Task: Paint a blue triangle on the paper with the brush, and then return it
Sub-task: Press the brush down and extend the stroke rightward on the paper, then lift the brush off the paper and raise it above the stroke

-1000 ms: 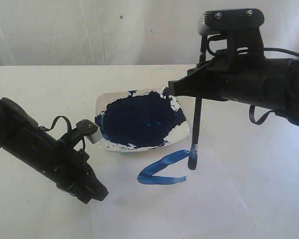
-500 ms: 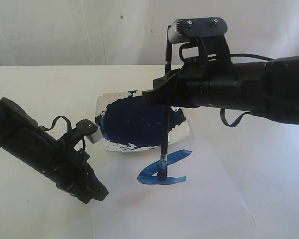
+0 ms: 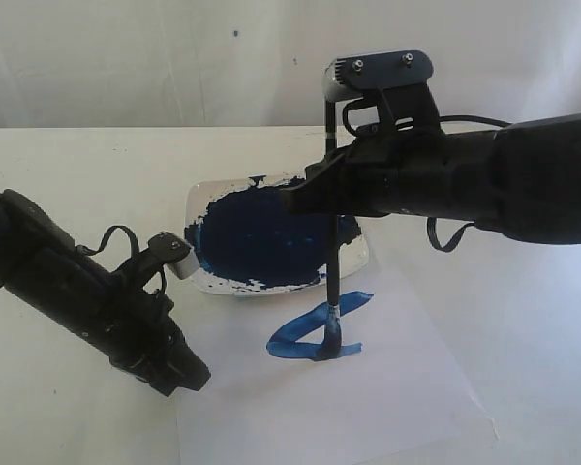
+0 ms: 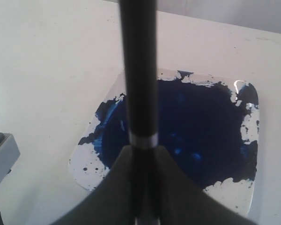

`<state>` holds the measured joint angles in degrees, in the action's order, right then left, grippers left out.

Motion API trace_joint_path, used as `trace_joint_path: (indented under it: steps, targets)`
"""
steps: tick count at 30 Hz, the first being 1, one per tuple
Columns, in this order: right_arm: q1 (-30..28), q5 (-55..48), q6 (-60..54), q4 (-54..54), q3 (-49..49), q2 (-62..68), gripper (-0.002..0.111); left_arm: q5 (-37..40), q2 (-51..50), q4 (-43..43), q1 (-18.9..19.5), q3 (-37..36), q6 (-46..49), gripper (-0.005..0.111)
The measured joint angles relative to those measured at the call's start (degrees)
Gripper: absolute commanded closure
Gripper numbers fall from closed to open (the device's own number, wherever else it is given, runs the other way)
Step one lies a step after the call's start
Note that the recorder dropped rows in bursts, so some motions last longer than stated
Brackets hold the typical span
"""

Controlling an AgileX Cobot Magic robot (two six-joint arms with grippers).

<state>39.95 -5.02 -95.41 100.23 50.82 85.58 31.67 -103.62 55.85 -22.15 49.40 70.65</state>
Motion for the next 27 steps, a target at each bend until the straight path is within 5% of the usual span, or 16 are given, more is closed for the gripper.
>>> trace_joint_path:
  steps: [27]
  targets:
    - [0.0, 13.43, 0.0, 0.0, -4.02, -4.96, 0.108, 0.94, 0.0, 0.0, 0.0, 0.0, 0.0, 0.107]
